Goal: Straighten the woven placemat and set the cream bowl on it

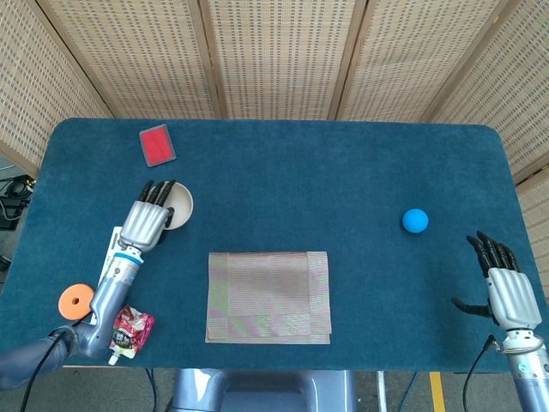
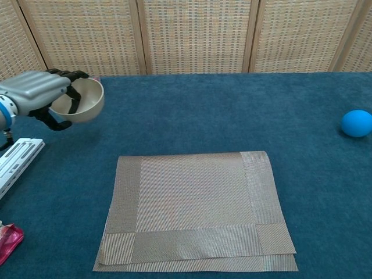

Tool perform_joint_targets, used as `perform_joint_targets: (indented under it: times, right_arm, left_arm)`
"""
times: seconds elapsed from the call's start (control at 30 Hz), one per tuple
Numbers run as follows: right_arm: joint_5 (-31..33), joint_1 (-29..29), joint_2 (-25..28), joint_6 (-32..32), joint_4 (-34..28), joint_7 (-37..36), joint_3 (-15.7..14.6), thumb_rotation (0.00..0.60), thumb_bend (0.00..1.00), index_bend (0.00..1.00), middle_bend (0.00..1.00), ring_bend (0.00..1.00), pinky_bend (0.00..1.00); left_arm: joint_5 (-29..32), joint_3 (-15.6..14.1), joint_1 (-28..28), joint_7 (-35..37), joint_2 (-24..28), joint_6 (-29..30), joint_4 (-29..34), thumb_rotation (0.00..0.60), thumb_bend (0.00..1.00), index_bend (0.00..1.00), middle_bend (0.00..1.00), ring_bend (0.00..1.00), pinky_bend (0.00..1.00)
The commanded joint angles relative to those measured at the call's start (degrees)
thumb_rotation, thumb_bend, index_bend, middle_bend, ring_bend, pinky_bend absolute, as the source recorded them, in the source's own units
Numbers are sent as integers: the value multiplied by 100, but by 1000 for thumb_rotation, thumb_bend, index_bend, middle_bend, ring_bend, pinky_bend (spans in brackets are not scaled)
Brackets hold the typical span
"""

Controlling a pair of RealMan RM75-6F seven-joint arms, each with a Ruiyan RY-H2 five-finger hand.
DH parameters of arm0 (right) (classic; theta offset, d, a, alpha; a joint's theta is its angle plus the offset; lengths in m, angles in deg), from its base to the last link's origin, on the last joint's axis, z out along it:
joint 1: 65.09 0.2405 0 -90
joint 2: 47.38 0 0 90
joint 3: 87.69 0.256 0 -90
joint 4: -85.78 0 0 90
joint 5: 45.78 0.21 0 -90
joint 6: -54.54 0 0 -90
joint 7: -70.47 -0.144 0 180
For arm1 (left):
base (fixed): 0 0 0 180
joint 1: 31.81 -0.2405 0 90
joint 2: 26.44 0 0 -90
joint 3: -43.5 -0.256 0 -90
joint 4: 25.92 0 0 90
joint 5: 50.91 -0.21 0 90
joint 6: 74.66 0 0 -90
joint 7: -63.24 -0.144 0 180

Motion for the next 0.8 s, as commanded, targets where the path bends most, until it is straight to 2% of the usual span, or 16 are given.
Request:
perform_joint_targets:
  times: [0.03,0.2,0.27,0.47,0.53,0.63,0.7,0.8]
  right_arm:
    - [-12,0,-25,8,-20,78,-17,600,107,62,0,0,0]
    - [2,4,-66,6,-43,217,-34,600,107,62,0,0,0]
    - [21,9,-92,2,-38,277,-33,600,107,62,0,0,0]
    - [44,12,-115,1,-31,317,-28,600,106,62,0,0,0]
    - [41,12,-116,3,-29,318,-28,600,106,62,0,0,0]
    - [41,10,-114,7,-29,312,-28,600,106,62,0,0,0]
    - [38,8,-109,9,-33,304,-27,600,106,62,0,0,0]
    - [34,7,-106,7,-35,299,-30,600,106,62,0,0,0]
  left_arm:
    - [80,-98,-186,342,170,-109,-346,600,507,645,0,0,0]
    - [95,-179,-287,759,162,-301,-859,600,500,635,0,0,0]
    - [200,-193,-326,1078,107,-574,-1132,600,498,632,0,0,0]
    - [118,-233,-316,1400,-77,-769,-1645,600,478,595,0,0,0]
    - [105,-234,-314,1462,-108,-805,-1712,600,443,572,0,0,0]
    - [93,-225,-317,1536,-147,-834,-1790,600,310,532,0,0,0]
    - [82,-216,-321,1572,-160,-838,-1814,600,186,466,0,0,0]
    - [34,-192,-337,1651,-124,-777,-1764,600,108,355,0,0,0]
